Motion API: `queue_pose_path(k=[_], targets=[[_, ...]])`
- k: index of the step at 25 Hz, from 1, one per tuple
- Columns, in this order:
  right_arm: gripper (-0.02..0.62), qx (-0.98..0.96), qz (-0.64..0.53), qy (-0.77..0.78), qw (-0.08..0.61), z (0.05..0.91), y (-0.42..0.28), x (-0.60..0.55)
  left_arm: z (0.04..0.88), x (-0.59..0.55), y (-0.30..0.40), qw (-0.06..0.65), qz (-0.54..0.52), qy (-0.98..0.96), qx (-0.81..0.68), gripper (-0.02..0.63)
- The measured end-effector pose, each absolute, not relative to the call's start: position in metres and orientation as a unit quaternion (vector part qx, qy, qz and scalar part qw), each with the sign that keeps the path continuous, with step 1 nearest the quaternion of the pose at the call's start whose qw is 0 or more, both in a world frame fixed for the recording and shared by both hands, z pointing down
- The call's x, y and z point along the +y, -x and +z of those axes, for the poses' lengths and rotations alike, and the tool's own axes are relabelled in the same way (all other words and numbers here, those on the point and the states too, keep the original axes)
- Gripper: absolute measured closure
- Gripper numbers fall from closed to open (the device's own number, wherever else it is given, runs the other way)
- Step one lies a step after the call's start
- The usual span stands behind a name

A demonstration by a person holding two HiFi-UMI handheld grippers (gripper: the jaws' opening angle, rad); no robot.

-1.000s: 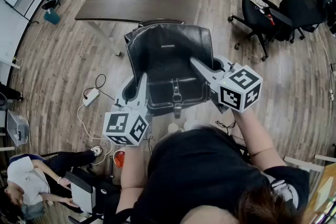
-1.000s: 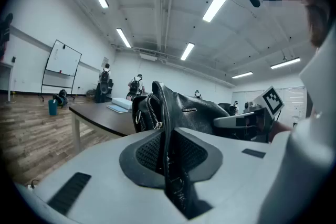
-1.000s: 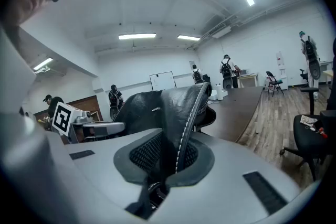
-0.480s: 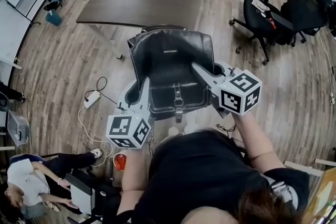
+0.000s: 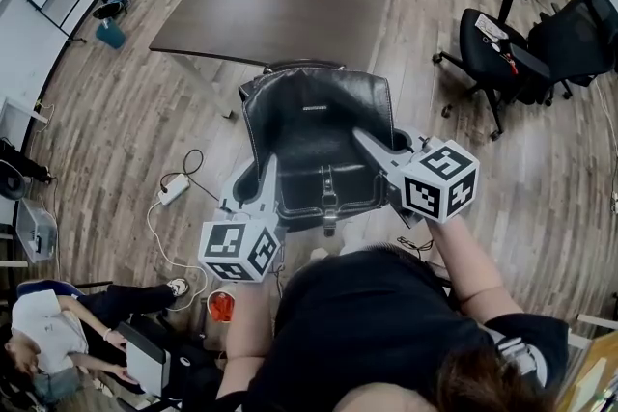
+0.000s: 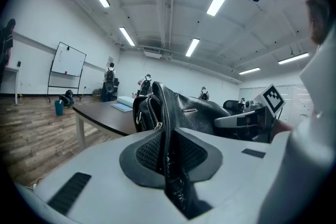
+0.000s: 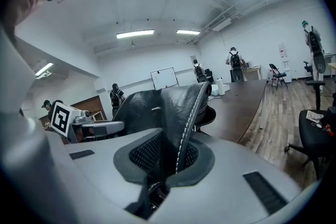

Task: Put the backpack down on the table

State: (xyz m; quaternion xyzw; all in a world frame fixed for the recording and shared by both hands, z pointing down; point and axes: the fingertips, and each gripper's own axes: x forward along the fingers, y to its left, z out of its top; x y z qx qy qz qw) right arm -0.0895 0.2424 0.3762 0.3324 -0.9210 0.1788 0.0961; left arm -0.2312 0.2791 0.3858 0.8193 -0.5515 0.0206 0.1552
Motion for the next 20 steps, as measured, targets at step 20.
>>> queue_pose_path(k=[20], targets=[[0.546,-0.939,0.179,-0.278,0.095,0.374,0.078,0.166,0.379,0.213,0.216,0.141,0.038,-0.779,-0.609,0.537]])
